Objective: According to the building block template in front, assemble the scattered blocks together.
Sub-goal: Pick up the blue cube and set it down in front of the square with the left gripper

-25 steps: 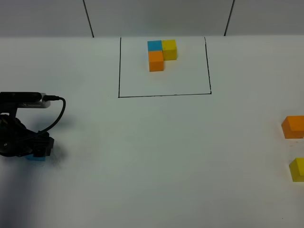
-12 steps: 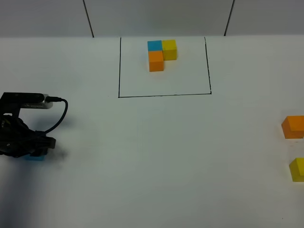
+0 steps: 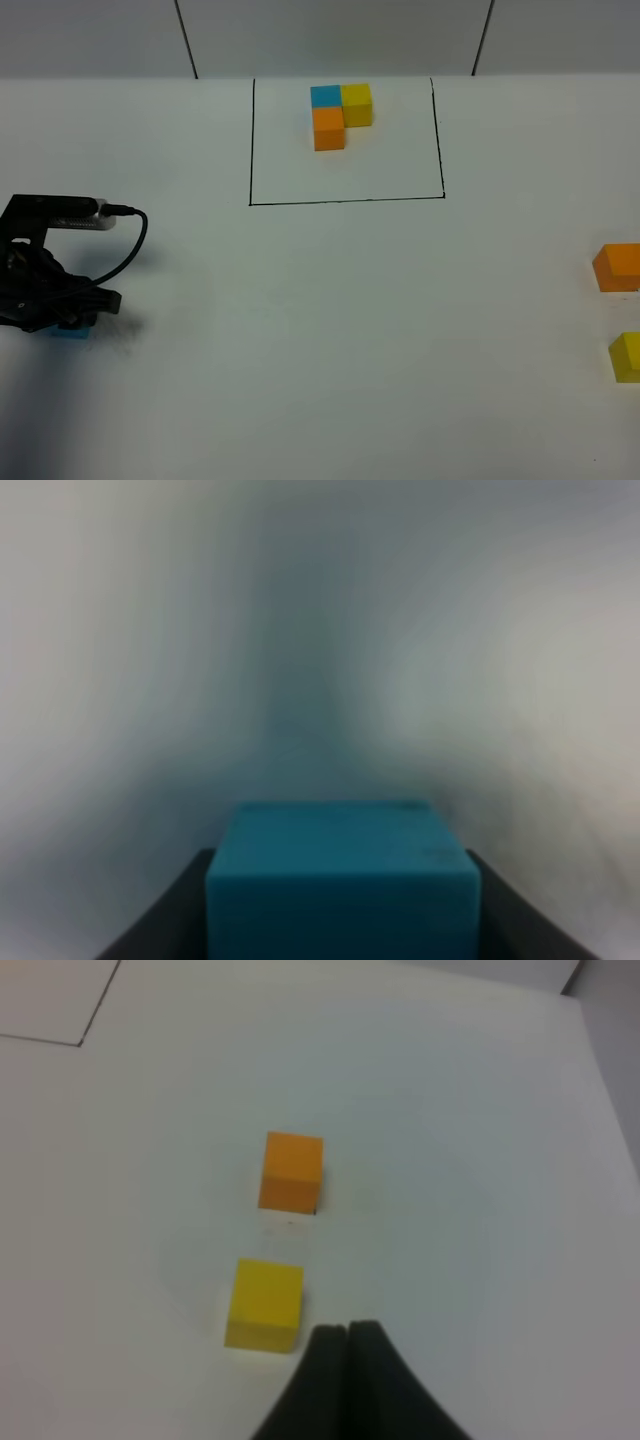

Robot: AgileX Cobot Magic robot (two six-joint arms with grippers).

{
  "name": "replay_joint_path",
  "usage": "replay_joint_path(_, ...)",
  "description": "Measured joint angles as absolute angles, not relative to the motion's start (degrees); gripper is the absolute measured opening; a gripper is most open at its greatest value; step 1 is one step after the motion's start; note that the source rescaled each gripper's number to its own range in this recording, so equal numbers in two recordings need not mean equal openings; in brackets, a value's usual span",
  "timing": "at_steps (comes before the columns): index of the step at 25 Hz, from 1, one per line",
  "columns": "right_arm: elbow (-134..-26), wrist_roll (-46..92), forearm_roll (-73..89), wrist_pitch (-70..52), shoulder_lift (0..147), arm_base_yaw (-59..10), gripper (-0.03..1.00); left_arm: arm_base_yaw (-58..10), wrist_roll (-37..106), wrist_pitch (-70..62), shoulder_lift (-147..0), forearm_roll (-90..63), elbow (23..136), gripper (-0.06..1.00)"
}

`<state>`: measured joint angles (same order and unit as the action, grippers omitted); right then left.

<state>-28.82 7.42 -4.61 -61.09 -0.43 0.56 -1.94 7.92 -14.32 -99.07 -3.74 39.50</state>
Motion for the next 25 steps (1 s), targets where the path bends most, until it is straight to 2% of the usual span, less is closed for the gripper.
replay_joint_path(7,-28.8,7.4,-4.6,-61.1,-0.4,0.6,0.0,-5.8,12.6,-14.8,-93.3,-3.7,39.5,0.51)
replay_joint_path(16,-28.8,7.4,-4.6,-61.1,-0.4,0.6,0.0,-11.1,42.1,-18.9,-89.9,-3.9,39.6,0.51)
replay_joint_path(25,-28.8,7.4,-4.6,-61.1,-0.4,0.6,0.0,-15.8,65.9,-19.1,-89.8,-3.9,39.6,0.51)
